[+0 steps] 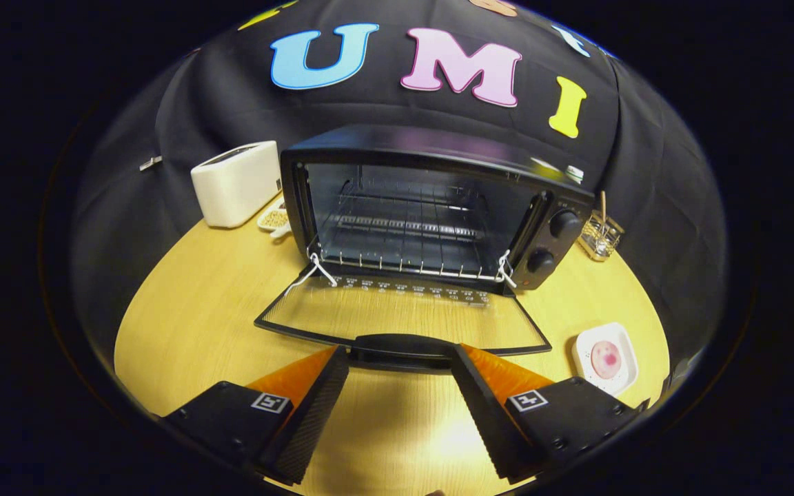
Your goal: Open the toaster oven, put the food inside, and close the toaster oven door.
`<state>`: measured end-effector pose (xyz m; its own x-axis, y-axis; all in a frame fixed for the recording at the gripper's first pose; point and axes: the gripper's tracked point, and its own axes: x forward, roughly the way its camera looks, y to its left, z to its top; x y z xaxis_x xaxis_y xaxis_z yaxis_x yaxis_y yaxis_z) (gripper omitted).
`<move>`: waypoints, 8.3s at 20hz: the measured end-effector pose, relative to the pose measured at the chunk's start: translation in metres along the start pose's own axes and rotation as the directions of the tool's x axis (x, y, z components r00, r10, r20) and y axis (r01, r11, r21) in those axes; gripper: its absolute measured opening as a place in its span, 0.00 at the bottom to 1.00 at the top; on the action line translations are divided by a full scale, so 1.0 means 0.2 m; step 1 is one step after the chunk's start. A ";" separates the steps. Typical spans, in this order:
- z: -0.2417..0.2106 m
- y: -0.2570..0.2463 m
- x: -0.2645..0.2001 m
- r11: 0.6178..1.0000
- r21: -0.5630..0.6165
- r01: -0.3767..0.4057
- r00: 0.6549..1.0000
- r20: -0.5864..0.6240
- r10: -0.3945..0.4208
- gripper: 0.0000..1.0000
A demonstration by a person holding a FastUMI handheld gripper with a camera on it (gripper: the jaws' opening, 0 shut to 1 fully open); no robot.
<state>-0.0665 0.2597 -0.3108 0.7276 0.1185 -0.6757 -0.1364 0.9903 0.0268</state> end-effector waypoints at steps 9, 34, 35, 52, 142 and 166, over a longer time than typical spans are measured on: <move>-0.04 -0.06 -0.04 0.998 0.015 -0.058 0.998 -0.031 0.058 0.99; -0.25 -1.84 -0.13 0.992 0.018 -0.126 0.937 -0.326 0.125 0.98; -0.27 -1.88 -0.09 0.990 0.047 -0.136 0.925 -0.352 0.144 0.98; -0.55 -1.94 0.18 0.943 0.265 -0.200 0.709 -0.625 0.326 0.09; 0.55 -0.15 0.21 -0.005 0.999 -0.035 0.963 0.035 0.269 0.99; 0.12 -0.05 -0.26 0.957 0.180 -0.228 0.943 -0.203 0.263 0.99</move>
<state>-0.0870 0.2462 -0.2592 0.5141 0.3577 -0.7796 -0.1758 0.9335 0.3124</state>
